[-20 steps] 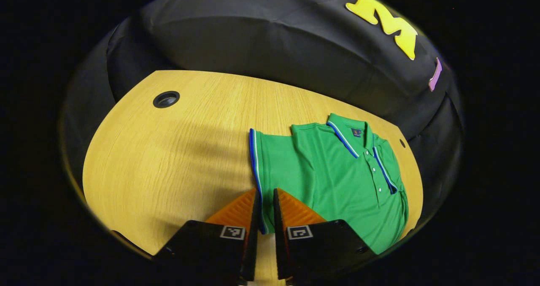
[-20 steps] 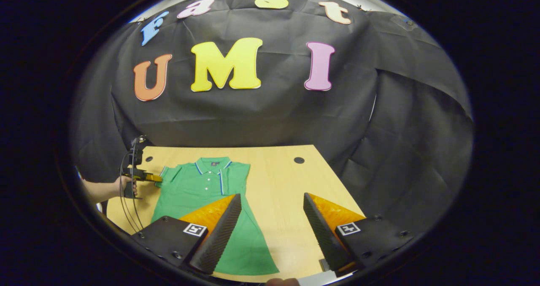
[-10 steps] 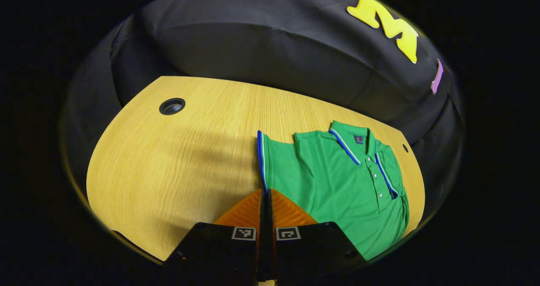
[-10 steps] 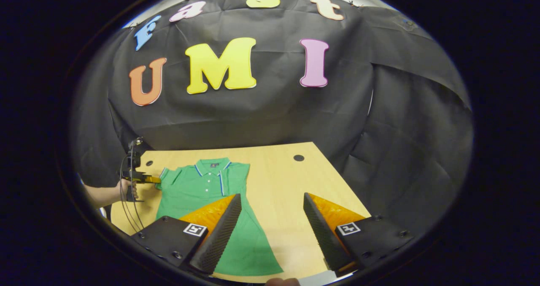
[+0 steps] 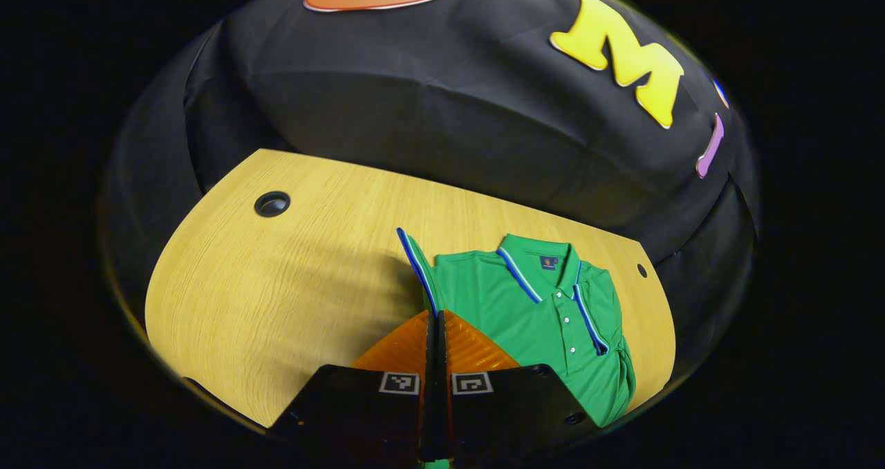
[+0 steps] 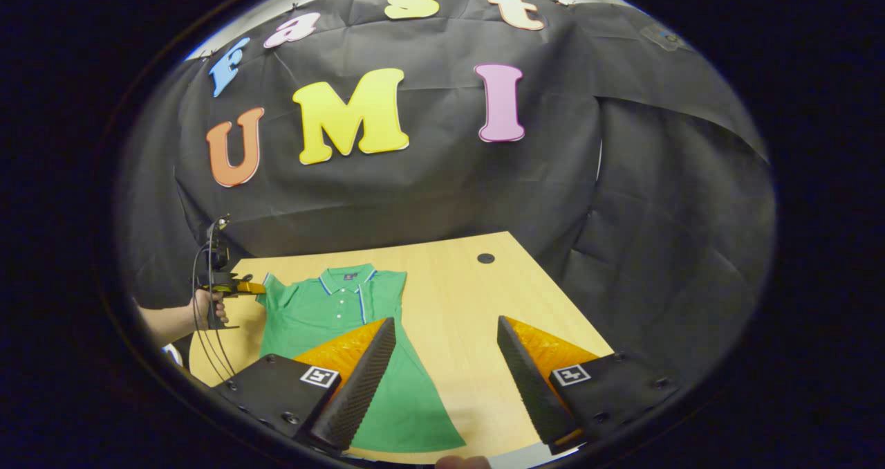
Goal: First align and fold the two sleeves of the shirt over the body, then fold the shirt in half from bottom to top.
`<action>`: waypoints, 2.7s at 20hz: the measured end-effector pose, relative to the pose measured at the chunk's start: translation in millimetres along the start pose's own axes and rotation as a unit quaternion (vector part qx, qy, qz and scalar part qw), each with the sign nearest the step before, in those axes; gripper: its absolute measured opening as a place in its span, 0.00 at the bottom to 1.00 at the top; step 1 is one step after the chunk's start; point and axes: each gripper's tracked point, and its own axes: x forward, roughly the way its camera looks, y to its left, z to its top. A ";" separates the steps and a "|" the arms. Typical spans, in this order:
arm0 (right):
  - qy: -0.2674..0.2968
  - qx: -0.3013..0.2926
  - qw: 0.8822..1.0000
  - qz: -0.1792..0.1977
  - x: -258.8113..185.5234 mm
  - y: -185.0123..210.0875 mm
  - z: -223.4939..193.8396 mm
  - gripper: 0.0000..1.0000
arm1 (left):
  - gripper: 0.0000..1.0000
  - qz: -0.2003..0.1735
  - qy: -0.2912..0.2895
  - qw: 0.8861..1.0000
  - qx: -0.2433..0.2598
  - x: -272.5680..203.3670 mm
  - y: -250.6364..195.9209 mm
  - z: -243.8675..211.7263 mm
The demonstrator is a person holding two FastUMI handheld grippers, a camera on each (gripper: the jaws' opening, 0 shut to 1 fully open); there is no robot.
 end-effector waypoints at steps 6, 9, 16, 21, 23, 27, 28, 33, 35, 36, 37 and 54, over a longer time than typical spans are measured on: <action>-0.010 0.029 0.999 -0.028 -9.0 -32.9 -3.1 0.95 | 0.04 -0.034 0.030 0.998 0.050 12.4 -73.5 -16.3; -0.018 0.023 0.999 -0.028 -9.7 -36.1 -1.2 0.93 | 0.32 -0.034 0.019 0.998 0.047 10.3 -85.6 -13.8; -0.044 -0.042 0.998 0.010 2.2 -8.0 11.8 0.93 | 1.00 -0.010 -0.021 0.998 0.057 -36.9 -84.9 0.6; -0.056 -0.096 0.991 0.068 13.5 24.7 14.8 0.93 | 1.00 0.008 -0.053 0.995 0.085 -107.0 -72.3 -5.4; -0.062 -0.126 0.985 0.100 14.4 37.7 17.8 0.95 | 1.00 0.011 -0.061 0.993 0.097 -137.8 -68.6 -14.1; -0.048 -0.149 0.977 0.142 21.2 44.3 6.4 0.96 | 1.00 0.005 -0.061 0.992 0.110 -197.5 -62.9 -46.9; -0.038 -0.154 0.976 0.147 23.2 43.3 -0.7 0.96 | 1.00 -0.003 -0.056 0.992 0.112 -212.7 -64.5 -59.4; 0.036 -0.168 0.969 0.176 24.1 37.7 -61.7 0.93 | 1.00 -0.033 -0.006 0.990 0.133 -256.4 -62.9 -135.9; 0.075 -0.173 0.964 0.189 23.5 35.3 -93.7 0.93 | 1.00 -0.042 0.033 0.990 0.132 -266.0 -58.8 -176.0; 0.093 -0.177 0.961 0.192 22.1 31.7 -109.1 0.96 | 1.00 -0.043 0.054 0.989 0.132 -272.5 -55.0 -194.4; 0.109 -0.181 0.958 0.194 20.2 29.0 -124.5 0.96 | 1.00 -0.044 0.072 0.987 0.135 -275.6 -52.0 -213.2; 0.266 -0.226 0.920 0.180 17.4 2.2 -281.5 0.93 | 1.00 -0.023 0.220 0.974 0.042 -260.2 -25.0 -332.1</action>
